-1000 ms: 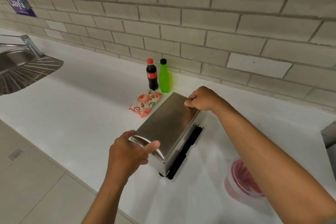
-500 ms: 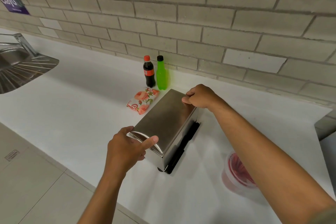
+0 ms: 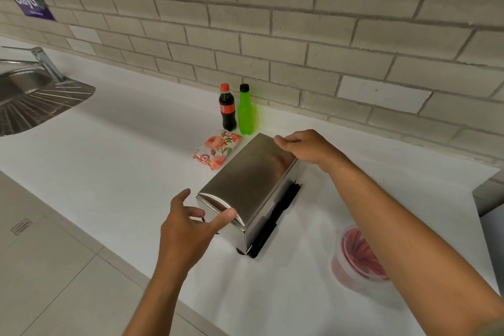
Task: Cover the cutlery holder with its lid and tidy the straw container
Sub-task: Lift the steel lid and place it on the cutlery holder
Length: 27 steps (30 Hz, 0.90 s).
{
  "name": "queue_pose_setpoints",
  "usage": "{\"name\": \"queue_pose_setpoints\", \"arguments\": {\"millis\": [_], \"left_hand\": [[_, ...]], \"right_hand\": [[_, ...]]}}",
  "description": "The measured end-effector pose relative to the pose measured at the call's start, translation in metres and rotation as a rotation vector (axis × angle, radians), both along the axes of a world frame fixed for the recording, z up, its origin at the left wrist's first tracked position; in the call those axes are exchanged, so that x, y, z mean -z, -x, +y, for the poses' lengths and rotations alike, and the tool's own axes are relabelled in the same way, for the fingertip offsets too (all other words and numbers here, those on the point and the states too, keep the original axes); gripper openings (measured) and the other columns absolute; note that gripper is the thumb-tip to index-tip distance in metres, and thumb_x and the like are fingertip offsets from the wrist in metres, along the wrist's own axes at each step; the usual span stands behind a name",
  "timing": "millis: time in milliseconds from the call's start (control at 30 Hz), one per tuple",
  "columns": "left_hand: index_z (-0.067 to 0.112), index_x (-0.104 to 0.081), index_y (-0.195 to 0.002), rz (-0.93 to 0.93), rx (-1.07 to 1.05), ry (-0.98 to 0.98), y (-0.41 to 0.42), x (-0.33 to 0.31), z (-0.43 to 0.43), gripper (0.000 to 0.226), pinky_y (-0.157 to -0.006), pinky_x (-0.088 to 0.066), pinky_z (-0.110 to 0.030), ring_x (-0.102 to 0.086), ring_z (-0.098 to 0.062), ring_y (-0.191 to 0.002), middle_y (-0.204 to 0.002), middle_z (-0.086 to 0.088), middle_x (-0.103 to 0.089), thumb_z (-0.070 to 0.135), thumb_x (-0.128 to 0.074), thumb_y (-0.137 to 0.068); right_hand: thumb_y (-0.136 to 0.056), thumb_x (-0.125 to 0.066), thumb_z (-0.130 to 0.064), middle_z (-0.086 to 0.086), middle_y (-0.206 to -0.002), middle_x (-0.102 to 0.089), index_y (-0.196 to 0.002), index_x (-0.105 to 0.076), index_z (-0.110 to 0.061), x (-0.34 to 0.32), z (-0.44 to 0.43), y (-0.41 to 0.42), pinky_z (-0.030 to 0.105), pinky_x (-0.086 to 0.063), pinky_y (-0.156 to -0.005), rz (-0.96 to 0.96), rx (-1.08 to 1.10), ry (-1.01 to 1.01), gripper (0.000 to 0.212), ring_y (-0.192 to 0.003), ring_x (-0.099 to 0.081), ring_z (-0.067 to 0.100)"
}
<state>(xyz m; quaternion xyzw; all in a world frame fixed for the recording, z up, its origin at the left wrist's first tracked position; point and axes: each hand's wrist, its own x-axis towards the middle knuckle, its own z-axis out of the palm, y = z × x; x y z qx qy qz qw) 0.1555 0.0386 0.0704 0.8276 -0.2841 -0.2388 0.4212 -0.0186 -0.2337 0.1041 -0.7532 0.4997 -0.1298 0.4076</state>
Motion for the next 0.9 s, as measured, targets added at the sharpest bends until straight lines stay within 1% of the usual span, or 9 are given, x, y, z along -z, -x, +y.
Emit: {"name": "queue_pose_setpoints", "arguments": {"millis": [67,100,200,333,433,500,600,733,900], "left_hand": [[0.03,-0.033,-0.16,0.008,-0.014,0.069,0.004,0.003,0.004,0.129,-0.066,-0.055,-0.025,-0.069,-0.018,-0.096,-0.128,-0.003,-0.064,0.072,-0.085,-0.049],[0.032,-0.03,-0.161,0.017,-0.015,0.109,0.007,0.004,0.006,0.133,-0.071,-0.058,-0.028,-0.068,-0.022,-0.105,-0.14,-0.005,-0.059,0.071,-0.089,-0.048],[0.041,-0.016,-0.164,0.037,0.013,0.165,0.018,0.006,0.009,0.152,-0.098,-0.059,-0.048,-0.054,-0.029,-0.137,-0.166,-0.003,-0.032,0.074,-0.096,-0.039],[0.051,0.003,-0.162,-0.001,0.131,0.175,0.037,0.01,0.012,0.166,-0.118,-0.044,-0.057,-0.023,-0.025,-0.159,-0.173,0.014,-0.003,0.075,-0.097,-0.033],[0.051,0.009,-0.163,-0.092,0.165,0.14,0.048,0.009,0.006,0.167,-0.121,-0.041,-0.051,-0.01,-0.023,-0.162,-0.173,0.017,0.018,0.064,-0.102,-0.04],[0.048,0.01,-0.163,-0.181,0.164,0.095,0.052,0.006,-0.001,0.163,-0.122,-0.039,-0.046,-0.009,-0.025,-0.163,-0.171,0.016,0.028,0.058,-0.103,-0.047],[0.045,0.005,-0.165,-0.24,0.151,0.059,0.053,0.004,-0.006,0.159,-0.119,-0.04,-0.044,-0.01,-0.028,-0.163,-0.17,0.015,0.031,0.058,-0.102,-0.049],[0.043,0.001,-0.167,-0.281,0.139,0.027,0.051,0.003,-0.008,0.156,-0.118,-0.042,-0.044,-0.009,-0.028,-0.163,-0.171,0.013,0.031,0.058,-0.102,-0.05],[0.039,-0.001,-0.167,-0.42,0.133,-0.06,0.057,-0.002,-0.007,0.152,-0.127,-0.026,-0.057,0.003,-0.032,-0.164,-0.174,0.004,0.026,0.07,-0.095,-0.052]], "right_hand": [[-0.085,-0.061,-0.076,-0.004,-0.138,-0.066,-0.134,-0.068,-0.022,0.003,0.001,0.001,0.037,-0.045,-0.109,-0.044,0.009,-0.02,0.074,-0.129,-0.058,0.017],[-0.082,-0.06,-0.079,-0.005,-0.14,-0.064,-0.137,-0.066,-0.025,0.004,0.002,0.001,0.038,-0.044,-0.111,-0.057,0.006,-0.026,0.078,-0.13,-0.057,0.016],[-0.068,-0.063,-0.088,-0.006,-0.151,-0.054,-0.146,-0.055,-0.037,0.008,0.004,0.001,0.042,-0.044,-0.112,-0.095,-0.048,-0.034,0.093,-0.136,-0.052,0.018],[-0.05,-0.087,-0.08,-0.013,-0.167,-0.028,-0.153,-0.036,-0.055,0.002,0.003,0.0,0.031,-0.03,-0.112,-0.022,-0.346,-0.021,0.118,-0.154,-0.026,0.014],[-0.032,-0.095,-0.072,-0.01,-0.174,-0.005,-0.156,-0.015,-0.061,-0.013,0.0,-0.009,0.042,-0.02,-0.123,0.277,-0.574,0.12,0.148,-0.158,-0.006,0.016],[-0.03,-0.098,-0.066,-0.009,-0.174,0.004,-0.155,-0.007,-0.062,-0.024,0.0,-0.019,0.048,-0.016,-0.124,0.448,-0.685,0.21,0.155,-0.159,0.001,0.018],[-0.035,-0.103,-0.054,-0.007,-0.174,0.01,-0.157,-0.001,-0.058,-0.036,0.0,-0.036,0.049,-0.013,-0.124,0.597,-0.78,0.295,0.159,-0.159,0.007,0.02],[-0.038,-0.104,-0.048,-0.006,-0.174,0.011,-0.158,0.0,-0.058,-0.041,0.005,-0.052,0.047,-0.015,-0.124,0.651,-0.814,0.359,0.159,-0.159,0.01,0.02],[-0.038,-0.104,-0.047,-0.005,-0.173,0.012,-0.16,0.001,-0.054,-0.037,0.013,-0.049,0.048,-0.015,-0.124,0.654,-0.817,0.38,0.161,-0.158,0.012,0.02]]}}
